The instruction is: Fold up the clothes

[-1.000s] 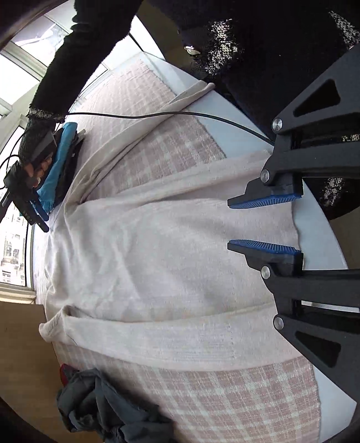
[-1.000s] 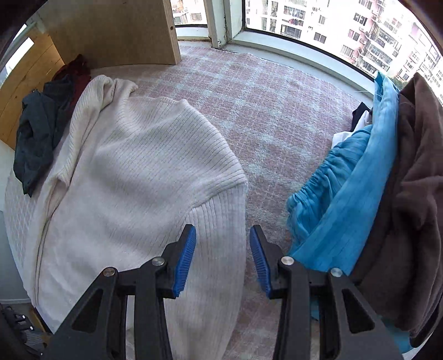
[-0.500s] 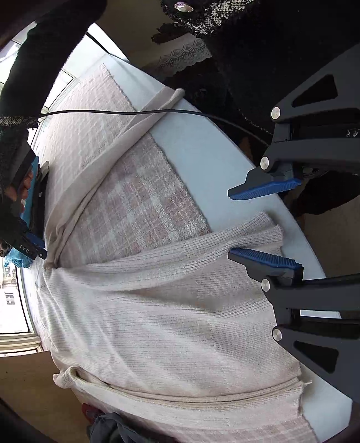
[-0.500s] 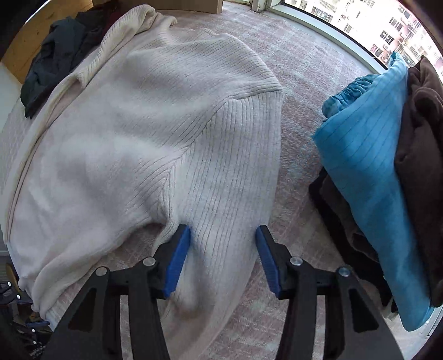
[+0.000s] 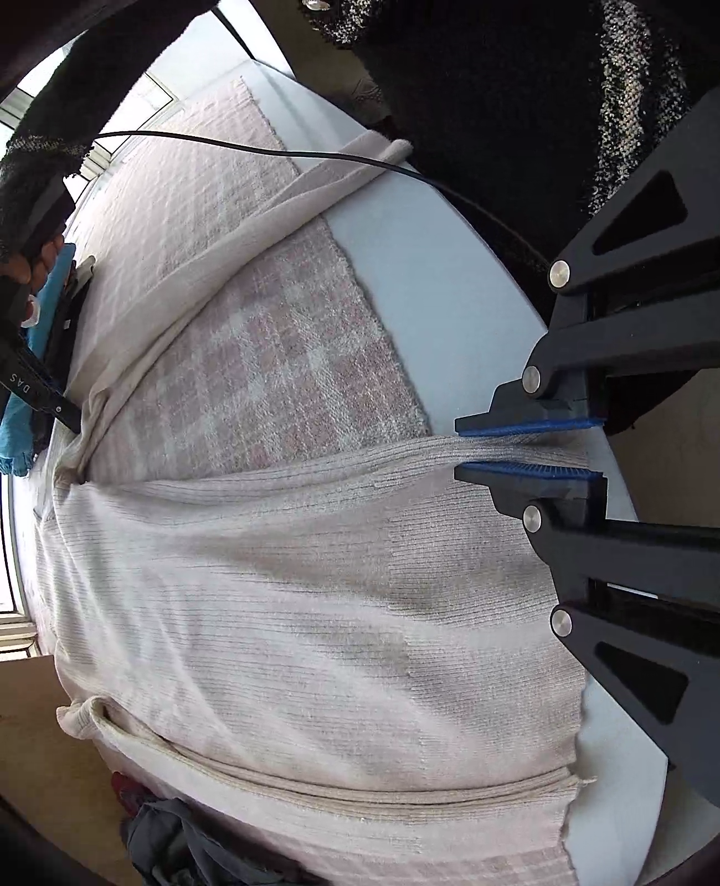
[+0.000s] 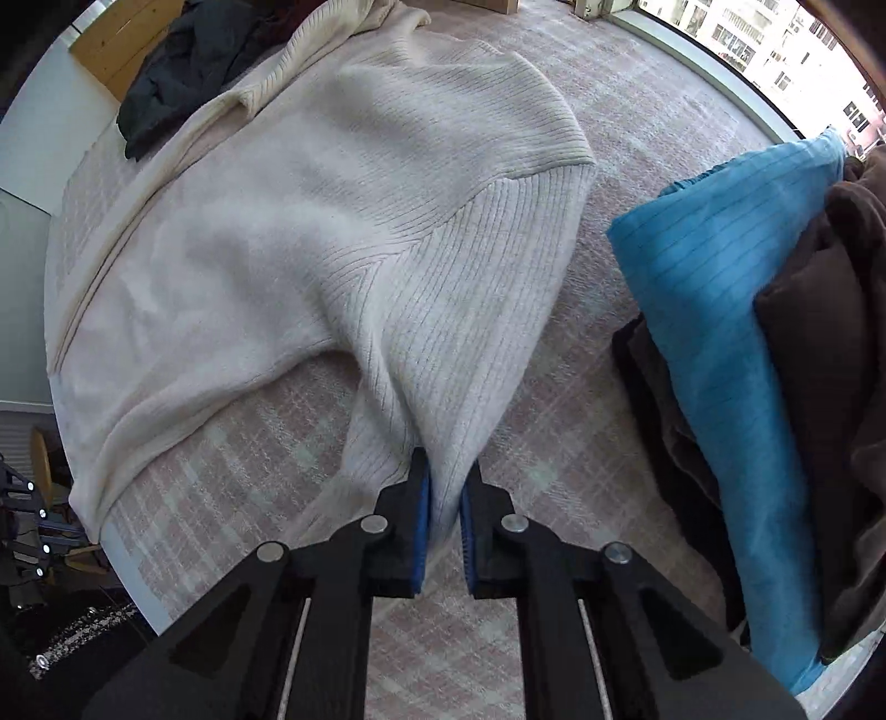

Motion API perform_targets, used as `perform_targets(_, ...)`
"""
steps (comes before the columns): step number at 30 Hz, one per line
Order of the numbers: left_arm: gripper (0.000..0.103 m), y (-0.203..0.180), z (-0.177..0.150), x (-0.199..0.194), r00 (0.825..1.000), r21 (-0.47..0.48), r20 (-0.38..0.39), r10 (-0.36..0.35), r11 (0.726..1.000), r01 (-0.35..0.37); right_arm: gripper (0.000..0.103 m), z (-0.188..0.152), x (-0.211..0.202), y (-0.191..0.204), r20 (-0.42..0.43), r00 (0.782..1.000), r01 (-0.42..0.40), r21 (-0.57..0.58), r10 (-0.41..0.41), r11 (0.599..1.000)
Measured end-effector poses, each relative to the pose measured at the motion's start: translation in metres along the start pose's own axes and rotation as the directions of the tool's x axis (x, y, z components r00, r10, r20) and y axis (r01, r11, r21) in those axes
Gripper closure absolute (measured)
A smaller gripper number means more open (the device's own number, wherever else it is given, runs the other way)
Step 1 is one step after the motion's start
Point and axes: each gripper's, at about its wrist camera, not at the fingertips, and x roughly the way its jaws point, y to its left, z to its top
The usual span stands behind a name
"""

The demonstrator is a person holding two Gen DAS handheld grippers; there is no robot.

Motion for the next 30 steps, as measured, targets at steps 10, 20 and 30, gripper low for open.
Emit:
perform_targets(10,0.071,-0.037,0.007,-0.006,0.999,0.023,0.033,0.015,1.0,-0.016,0.065,-0.034,-0.011,0.002,0.031,0.995,0.098,0.056,-0.1,0.994)
perform_targets(20,0.063,-0.008,0.024,0.023,0.988,-0.035,0.025,0.154,0.988,-0.153,0.055,-0.088,0.007,0.047,-0.028,0.998,-0.052,0.057,0.054,0.997)
perform_targets(30,0.086,0.006,0.006,-0.024,0.991,-0.084,0.11,0.08,0.994,-0.071,0.087,-0.118,-0.056,0.038,0.007,0.957,0.29,-0.059,-0.29,0.955)
